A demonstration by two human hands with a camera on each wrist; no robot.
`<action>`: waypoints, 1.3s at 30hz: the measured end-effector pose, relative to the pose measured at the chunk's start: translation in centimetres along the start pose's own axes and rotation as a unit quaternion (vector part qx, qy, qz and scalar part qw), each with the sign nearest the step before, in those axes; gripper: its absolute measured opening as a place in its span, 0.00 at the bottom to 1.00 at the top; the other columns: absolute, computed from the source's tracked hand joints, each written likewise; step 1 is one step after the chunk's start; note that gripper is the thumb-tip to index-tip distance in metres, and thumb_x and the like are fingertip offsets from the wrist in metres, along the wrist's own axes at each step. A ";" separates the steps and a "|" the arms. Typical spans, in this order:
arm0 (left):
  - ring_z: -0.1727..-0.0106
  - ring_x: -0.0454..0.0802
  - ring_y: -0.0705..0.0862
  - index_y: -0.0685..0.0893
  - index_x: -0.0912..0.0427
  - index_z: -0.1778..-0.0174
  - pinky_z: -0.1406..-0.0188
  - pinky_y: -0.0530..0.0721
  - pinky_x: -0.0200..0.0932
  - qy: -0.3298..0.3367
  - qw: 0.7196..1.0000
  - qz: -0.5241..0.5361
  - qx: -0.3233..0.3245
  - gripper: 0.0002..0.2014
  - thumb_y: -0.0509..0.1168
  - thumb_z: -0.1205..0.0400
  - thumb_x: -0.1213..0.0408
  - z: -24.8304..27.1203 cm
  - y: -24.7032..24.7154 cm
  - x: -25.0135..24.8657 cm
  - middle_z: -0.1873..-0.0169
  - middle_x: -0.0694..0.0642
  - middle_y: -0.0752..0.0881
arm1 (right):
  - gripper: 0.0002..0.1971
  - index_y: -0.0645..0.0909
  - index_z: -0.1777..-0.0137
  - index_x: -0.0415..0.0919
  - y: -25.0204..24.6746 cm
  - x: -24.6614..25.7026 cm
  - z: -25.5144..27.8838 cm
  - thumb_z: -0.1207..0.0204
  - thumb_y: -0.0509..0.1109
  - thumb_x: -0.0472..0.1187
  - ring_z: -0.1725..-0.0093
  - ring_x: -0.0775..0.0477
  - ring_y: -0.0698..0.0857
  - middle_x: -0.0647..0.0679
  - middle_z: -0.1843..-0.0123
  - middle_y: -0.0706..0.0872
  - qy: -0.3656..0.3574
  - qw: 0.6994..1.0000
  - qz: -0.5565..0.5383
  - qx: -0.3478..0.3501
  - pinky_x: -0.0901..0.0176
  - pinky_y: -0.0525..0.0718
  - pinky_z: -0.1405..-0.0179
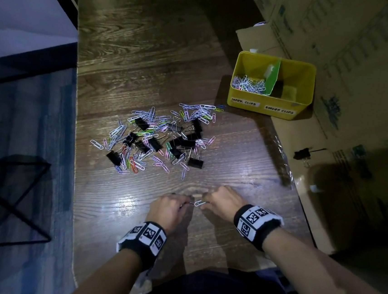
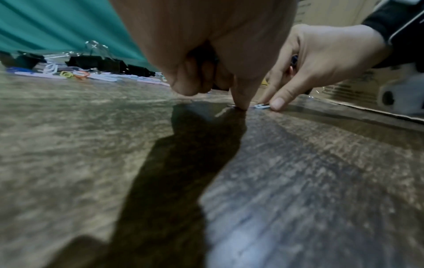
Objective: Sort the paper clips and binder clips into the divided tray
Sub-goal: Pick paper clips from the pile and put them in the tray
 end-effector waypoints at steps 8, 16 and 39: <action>0.50 0.61 0.85 0.78 0.51 0.53 0.55 0.80 0.48 -0.076 0.991 -0.021 0.105 0.06 0.58 0.20 0.55 -1.4 -1.1 -0.5 0.53 0.59 0.87 | 0.07 0.81 0.56 0.42 0.3 -0.4 -0.3 0.20 0.62 0.37 0.60 0.43 0.82 0.43 0.57 0.86 0.076 0.993 -0.089 0.018 0.59 0.73 0.61; 0.79 0.45 0.61 0.69 0.54 0.71 0.79 0.53 0.30 -0.237 0.743 0.613 0.129 0.07 0.50 0.29 0.67 -9.3 -8.3 -4.8 0.79 0.50 0.67 | 0.11 0.76 0.64 0.47 -6.3 -5.2 0.1 0.18 0.64 0.42 0.78 0.57 0.68 0.52 0.74 0.72 0.196 0.762 -0.609 -0.104 0.68 0.64 0.81; 0.57 0.61 0.82 0.81 0.64 0.63 0.52 0.77 0.51 0.166 0.984 -0.061 0.027 0.14 0.57 0.17 0.59 -27.2 -10.9 -16.0 0.61 0.63 0.84 | 0.07 0.76 0.48 0.39 -26.1 -19.3 -10.1 0.20 0.62 0.41 0.59 0.42 0.82 0.42 0.61 0.82 0.249 0.848 -0.428 -0.189 0.50 0.82 0.53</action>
Point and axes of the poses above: each hand's wrist, its own z-axis away from the middle knuckle, its own y-axis out of the palm, x = y × z, the point moved 2 cm from there along -z, towards the middle knuckle
